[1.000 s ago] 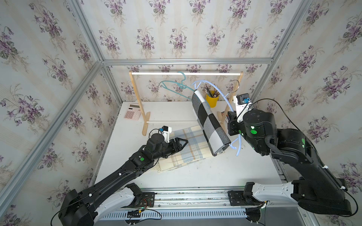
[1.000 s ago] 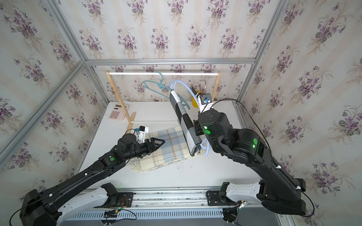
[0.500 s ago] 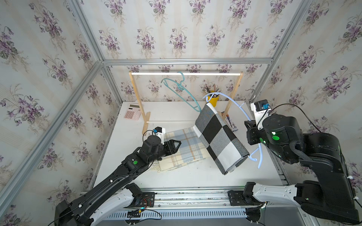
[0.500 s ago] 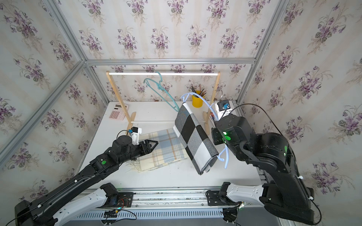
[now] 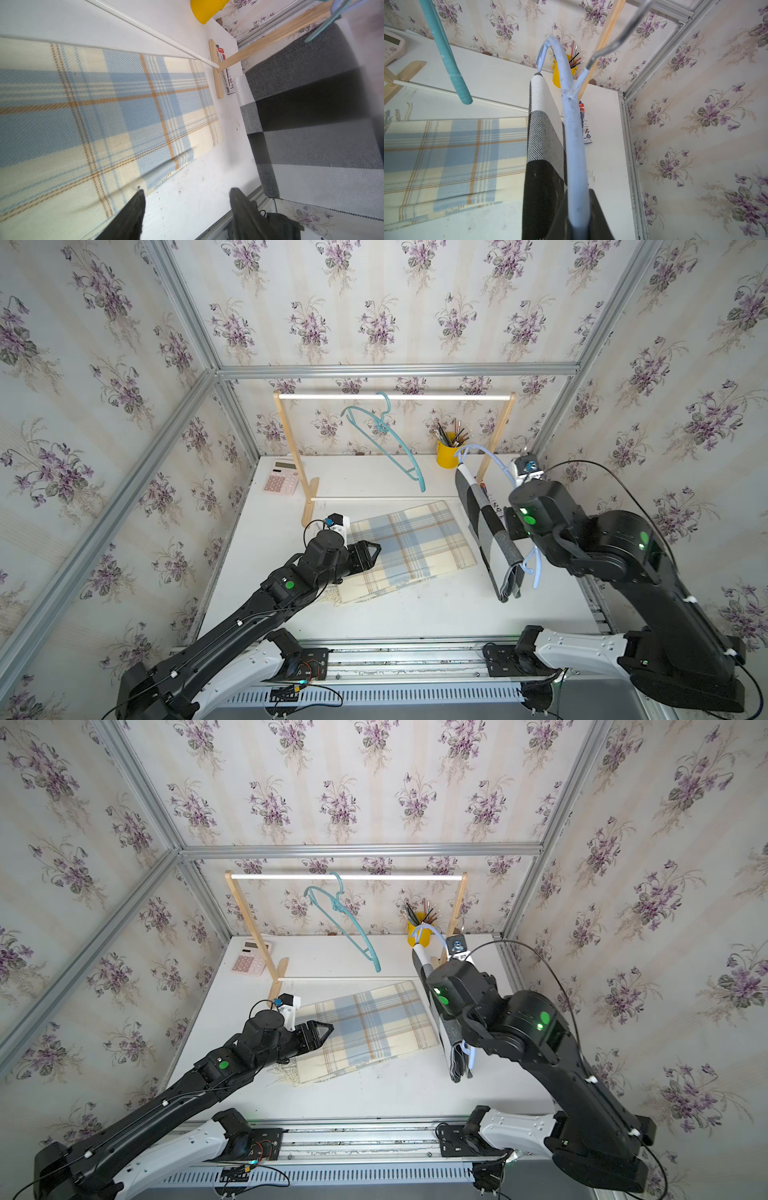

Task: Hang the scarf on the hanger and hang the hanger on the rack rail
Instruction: Place the hanger at the clothesline.

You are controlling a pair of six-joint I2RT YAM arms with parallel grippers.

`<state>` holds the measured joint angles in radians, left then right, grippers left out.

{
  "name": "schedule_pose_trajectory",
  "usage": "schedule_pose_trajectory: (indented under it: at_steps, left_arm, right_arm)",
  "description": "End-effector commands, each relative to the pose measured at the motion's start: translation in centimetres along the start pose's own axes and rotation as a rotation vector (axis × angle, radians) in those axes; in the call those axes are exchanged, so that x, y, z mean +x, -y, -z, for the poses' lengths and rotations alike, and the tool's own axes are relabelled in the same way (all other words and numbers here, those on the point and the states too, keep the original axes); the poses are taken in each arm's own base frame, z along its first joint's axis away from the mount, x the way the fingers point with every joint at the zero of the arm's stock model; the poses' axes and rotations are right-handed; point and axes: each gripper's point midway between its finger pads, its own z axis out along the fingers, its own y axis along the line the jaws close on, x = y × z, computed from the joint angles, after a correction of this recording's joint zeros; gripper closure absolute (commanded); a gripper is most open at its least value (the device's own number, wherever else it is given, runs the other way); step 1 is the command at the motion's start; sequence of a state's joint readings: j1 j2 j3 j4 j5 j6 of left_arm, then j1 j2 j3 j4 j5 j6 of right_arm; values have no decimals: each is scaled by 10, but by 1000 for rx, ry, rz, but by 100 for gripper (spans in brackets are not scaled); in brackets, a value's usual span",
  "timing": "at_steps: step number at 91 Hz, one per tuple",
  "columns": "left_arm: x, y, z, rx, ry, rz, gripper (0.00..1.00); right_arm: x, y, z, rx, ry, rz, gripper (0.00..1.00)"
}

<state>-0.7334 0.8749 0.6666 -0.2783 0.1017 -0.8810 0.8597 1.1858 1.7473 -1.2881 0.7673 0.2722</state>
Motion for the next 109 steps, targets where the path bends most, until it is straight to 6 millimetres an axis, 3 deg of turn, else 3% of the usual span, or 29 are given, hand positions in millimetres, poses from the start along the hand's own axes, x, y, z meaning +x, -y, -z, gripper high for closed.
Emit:
schedule_pose_trajectory:
  at_steps: [1,28,32,44,66,90,109]
  left_arm:
    - [-5,5,-1,22,24,-27,34]
    - [-9,11,6,48,46,-92,34]
    - [-9,12,6,53,47,-100,34]
    - [-9,13,4,62,47,-113,34]
    - [-6,15,2,81,39,-126,34]
    - [-6,8,3,56,48,-140,34]
    - [-3,4,3,54,43,-131,34]
  right_arm:
    - [-55,-4,-16,-12,157,-139,100]
    - [-111,-10,-84,-51,230,-201,100]
    - [-116,2,-97,-21,236,-222,100]
    - [-131,6,-126,2,254,-234,100]
    - [-156,-7,-146,-35,324,-221,100]
    - [-157,-25,-182,-54,270,-206,100]
    - [-136,-41,-204,-95,194,-213,100]
